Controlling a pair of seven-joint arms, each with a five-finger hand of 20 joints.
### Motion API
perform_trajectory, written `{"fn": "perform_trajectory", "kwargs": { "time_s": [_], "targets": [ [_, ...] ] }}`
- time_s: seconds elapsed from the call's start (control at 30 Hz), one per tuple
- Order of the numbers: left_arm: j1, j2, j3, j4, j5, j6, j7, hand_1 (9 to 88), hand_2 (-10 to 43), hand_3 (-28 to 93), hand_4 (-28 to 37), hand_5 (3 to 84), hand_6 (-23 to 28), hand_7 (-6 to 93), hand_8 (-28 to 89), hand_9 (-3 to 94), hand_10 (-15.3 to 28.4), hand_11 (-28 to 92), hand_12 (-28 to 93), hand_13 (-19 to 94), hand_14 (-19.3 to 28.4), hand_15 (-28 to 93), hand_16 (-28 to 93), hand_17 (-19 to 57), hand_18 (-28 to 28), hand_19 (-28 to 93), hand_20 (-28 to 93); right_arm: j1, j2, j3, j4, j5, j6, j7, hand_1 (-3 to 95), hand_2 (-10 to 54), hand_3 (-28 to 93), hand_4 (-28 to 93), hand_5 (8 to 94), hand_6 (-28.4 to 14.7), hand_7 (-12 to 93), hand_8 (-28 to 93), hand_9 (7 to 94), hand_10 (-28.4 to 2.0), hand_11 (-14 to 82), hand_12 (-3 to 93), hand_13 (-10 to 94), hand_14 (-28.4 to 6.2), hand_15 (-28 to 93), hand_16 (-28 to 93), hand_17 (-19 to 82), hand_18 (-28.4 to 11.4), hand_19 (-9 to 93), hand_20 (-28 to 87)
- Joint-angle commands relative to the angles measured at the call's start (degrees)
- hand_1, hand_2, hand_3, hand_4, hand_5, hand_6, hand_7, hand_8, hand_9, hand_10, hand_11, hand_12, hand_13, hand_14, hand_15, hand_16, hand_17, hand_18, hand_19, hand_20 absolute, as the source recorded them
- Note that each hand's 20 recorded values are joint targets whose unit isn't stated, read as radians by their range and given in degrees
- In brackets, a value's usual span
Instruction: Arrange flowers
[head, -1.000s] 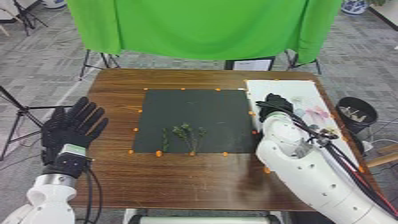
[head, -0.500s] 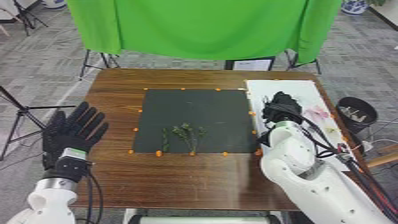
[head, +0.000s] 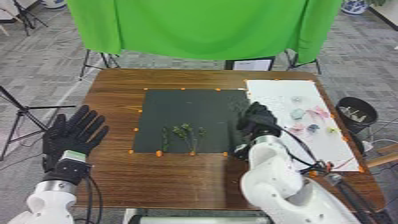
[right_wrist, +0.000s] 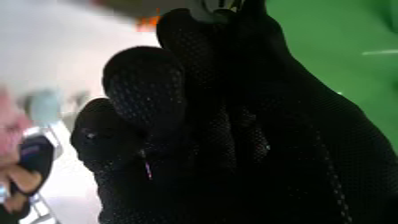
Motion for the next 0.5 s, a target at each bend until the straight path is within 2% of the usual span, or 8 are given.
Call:
{"fn": "perform_trajectory", "kwargs": {
  "time_s": [0.03,0.1,0.23,0.27,0.3,0.37,0.4,0.5],
  "targets": [
    [0.3,-0.48,0.58,-0.11,-0.26,0.04,-0.18,25.7,15.6,73,-28.3,47.5,9.6,13.7,-7,40.3,16.0,20,14,29,16.7,38,-7,-7.0,16.4,39,13,-0.69,-4.7,-3.72,4.73,-3.11,2.08,0.65,51.2,-9.5,78,-14,77.6,-2.9,40,20,89.4,-11.8,15.3,45.7,86,-7.9,53,36,53,-25.3,93,39],
    [0.0,-0.67,0.58,-0.01,-0.09,-0.14,-0.88,25.8,15.6,73,-28.3,47.6,9.6,13.8,-7,40.3,16.0,20,14,29,16.7,38,-7,-7.0,16.4,39,13,-0.25,-5.81,-3.82,6.72,-3.47,2.18,1.08,51.2,-9.5,78,-15,77.4,-2.9,41,20,89.3,-11.7,16.1,46.2,86,-8.2,54,35,53,-25.3,93,39],
    [-0.46,-0.3,1.4,-0.06,-0.05,0.11,-0.92,25.7,15.7,73,-28.3,47.7,9.6,13.9,-7,40.4,16.0,20,13,29,16.8,39,-7,-7.0,16.4,39,13,0.44,-6.9,-3.4,8.67,-3.29,1.63,1.54,51.2,-9.5,78,-15,77.0,-2.7,42,19,89.1,-11.8,16.6,46.5,86,-8.2,55,35,53,-25.3,93,39],
    [0.13,-0.25,0.92,-0.29,-0.57,0.39,-0.08,25.7,15.7,73,-28.3,47.7,9.6,13.9,-7,40.4,16.0,20,13,29,16.8,39,-7,-7.0,16.4,39,13,0.61,-7.09,-3.38,8.96,-3.22,1.52,1.64,51.1,-9.5,78,-15,76.9,-2.7,42,19,89.0,-11.8,16.7,46.6,86,-8.2,55,34,53,-25.3,93,39],
    [-0.7,-0.46,0.87,0.25,-0.54,0.38,-0.71,25.8,15.7,73,-28.3,47.7,9.6,13.9,-7,40.4,16.0,20,13,29,16.8,39,-7,-7.0,16.4,39,13,0.78,-7.14,-3.43,9.12,-3.16,1.52,1.68,51.0,-9.5,78,-15,76.7,-2.7,42,19,89.0,-11.8,16.7,46.6,86,-8.3,55,34,53,-25.3,93,40],
    [-0.81,-0.46,0.57,0.34,-0.51,0.75,-0.76,25.8,15.7,73,-28.3,47.7,9.6,13.9,-7,40.4,16.1,20,13,29,16.9,39,-7,-7.0,16.4,39,13,0.96,-7.45,-3.39,9.52,-3.1,1.17,1.61,51.0,-9.5,78,-15,76.5,-2.6,43,19,89.0,-11.8,16.8,46.6,86,-8.3,55,34,53,-25.3,93,40],
    [0.38,-0.16,0.3,-0.32,-0.85,0.53,-0.17,25.8,15.7,73,-28.3,47.7,9.6,13.9,-7,40.4,16.1,20,13,29,16.9,39,-7,-7.0,16.4,39,13,0.9,-7.57,-3.3,9.57,-3.17,0.45,1.52,51.0,-9.5,78,-16,76.4,-2.6,43,19,88.9,-11.8,16.9,46.7,86,-8.3,55,34,53,-25.4,93,40],
    [0.63,-0.28,0.13,-0.15,-1.54,-0.03,-0.09,25.8,15.7,73,-28.3,47.7,9.6,13.9,-7,40.4,16.0,20,13,29,16.8,39,-7,-7.0,16.4,39,13,0.45,-7.64,-2.8,9.15,-2.51,-3.34,1.46,50.1,-9.5,78,-16,75.5,-2.4,43,19,88.1,-12.0,17.0,46.9,85,-8.7,56,34,53,-25.4,93,40]
  ]
}}
